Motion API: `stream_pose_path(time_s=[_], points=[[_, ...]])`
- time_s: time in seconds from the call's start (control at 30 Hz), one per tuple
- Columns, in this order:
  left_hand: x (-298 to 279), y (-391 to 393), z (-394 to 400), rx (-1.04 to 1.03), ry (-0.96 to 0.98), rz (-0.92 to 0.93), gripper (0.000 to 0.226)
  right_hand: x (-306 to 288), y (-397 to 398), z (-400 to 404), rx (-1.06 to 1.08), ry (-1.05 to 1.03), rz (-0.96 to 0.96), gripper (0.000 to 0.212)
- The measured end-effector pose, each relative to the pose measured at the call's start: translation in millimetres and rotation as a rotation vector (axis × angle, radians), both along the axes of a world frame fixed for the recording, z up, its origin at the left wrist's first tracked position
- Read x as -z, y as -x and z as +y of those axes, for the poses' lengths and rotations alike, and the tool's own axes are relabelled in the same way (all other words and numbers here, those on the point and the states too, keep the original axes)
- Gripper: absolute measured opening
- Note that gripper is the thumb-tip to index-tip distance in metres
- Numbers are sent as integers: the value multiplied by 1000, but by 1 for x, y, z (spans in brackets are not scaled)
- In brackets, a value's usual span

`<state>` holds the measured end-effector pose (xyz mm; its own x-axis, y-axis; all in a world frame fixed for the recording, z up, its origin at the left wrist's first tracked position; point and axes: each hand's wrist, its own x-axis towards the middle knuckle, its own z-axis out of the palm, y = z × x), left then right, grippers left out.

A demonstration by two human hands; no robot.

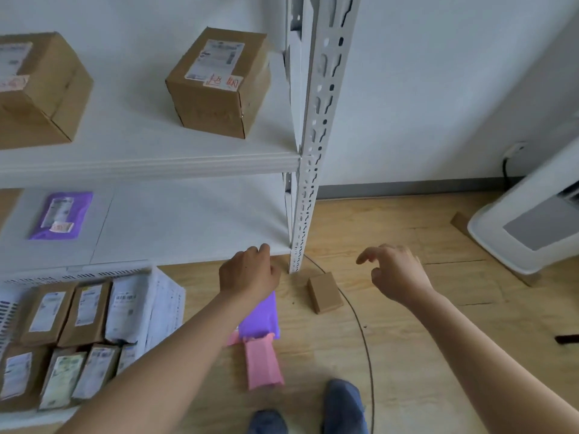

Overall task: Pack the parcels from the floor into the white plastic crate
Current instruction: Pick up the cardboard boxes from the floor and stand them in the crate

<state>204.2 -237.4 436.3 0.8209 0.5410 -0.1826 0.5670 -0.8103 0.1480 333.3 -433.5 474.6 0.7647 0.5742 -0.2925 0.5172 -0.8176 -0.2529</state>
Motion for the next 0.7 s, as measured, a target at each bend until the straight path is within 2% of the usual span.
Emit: stream_pose_path(time_s=[0.1,0.23,0.4,0.57,0.7], points=[[51,-31,-9,-79,53,2,23,49,-30,-6,4,-6,40,48],[129,-58,-27,-189,107,-104,25,126,-55,-1,36,-32,154,49],[251,-83,-37,-219,116,-251,23,244,-87,12,87,-135,166,51],[380,-113,-35,-307,144,-301,23,375,-115,10,122,-177,223,50],[472,-129,-41,-120,-16,-286,28,470,-138,10,174,-223,245,50]])
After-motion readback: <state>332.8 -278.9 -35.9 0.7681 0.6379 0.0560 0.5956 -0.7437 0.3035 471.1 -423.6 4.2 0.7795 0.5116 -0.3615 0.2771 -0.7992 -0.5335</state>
